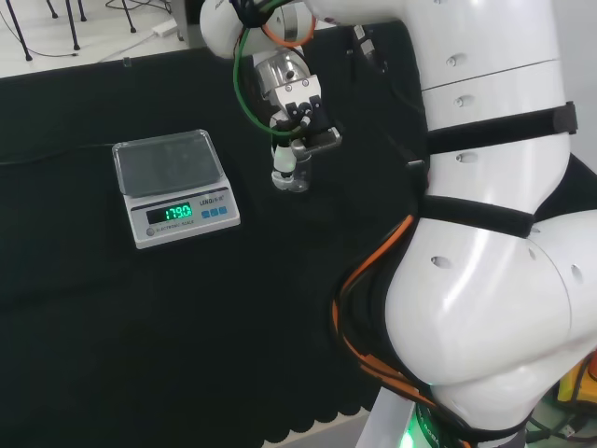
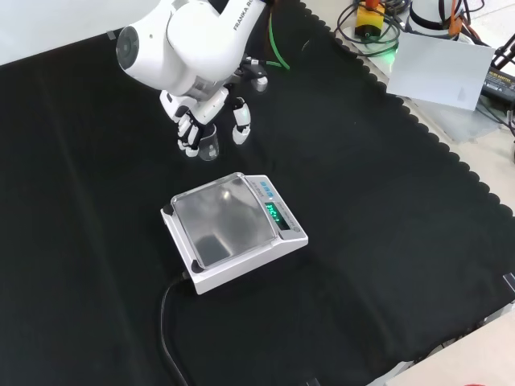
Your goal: Pick up the beaker.
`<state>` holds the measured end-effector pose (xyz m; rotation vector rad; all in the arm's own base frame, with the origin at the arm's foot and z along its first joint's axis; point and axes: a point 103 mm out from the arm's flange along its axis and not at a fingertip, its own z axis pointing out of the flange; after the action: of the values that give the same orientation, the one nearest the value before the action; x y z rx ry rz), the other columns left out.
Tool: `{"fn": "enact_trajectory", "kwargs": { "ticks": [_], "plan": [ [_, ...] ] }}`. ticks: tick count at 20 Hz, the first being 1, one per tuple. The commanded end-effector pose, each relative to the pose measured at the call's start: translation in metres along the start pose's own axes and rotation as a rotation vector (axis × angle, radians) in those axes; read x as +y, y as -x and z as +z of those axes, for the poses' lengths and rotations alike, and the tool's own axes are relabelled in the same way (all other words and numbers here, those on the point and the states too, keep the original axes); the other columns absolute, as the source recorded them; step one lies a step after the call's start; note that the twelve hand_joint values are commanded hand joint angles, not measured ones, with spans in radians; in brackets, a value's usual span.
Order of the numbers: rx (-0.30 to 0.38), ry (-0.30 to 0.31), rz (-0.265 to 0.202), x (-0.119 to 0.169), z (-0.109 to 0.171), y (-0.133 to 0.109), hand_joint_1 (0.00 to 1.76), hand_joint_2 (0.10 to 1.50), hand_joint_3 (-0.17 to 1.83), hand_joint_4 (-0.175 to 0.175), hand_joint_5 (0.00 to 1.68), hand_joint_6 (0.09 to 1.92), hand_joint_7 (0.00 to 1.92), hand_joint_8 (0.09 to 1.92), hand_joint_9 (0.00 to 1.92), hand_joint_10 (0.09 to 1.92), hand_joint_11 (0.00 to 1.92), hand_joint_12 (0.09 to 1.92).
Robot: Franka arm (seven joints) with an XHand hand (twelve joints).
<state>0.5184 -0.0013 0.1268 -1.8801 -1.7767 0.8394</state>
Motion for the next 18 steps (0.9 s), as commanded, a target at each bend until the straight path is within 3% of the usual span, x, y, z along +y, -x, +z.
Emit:
{"fn": "enact_trajectory", "kwargs": {
  "ticks": [1,3,5,7,11,15,18],
  "plan": [
    [0.021,0.010,-0.009,0.000,0.000,-0.001,1.09,0.57,0.70,-0.067,0.43,0.10,0.12,0.76,0.43,0.85,0.33,1.37],
    [0.027,0.027,-0.006,-0.001,-0.001,0.000,1.14,0.58,0.74,-0.085,0.46,0.14,0.16,0.77,0.57,0.81,0.53,1.30],
    [0.031,0.025,-0.003,-0.002,-0.002,0.001,1.17,0.59,0.76,-0.099,0.47,0.33,0.19,0.78,0.67,0.76,0.67,1.23],
    [0.024,0.021,-0.001,-0.004,-0.001,0.002,1.15,0.58,0.78,-0.093,0.38,0.42,0.17,0.78,0.62,0.78,0.58,1.28],
    [0.014,0.005,-0.004,-0.004,0.002,0.000,1.10,0.54,0.78,-0.080,0.30,0.44,0.11,0.78,0.50,0.84,0.43,1.36],
    [-0.075,-0.016,0.024,-0.007,0.003,0.000,0.97,0.52,0.63,-0.056,0.20,0.27,0.01,0.62,0.15,0.89,0.19,1.43],
    [-0.091,0.002,0.039,-0.012,0.001,0.005,0.95,0.53,0.58,-0.048,0.24,0.22,0.00,0.55,0.09,0.90,0.15,1.44]
  ]
}}
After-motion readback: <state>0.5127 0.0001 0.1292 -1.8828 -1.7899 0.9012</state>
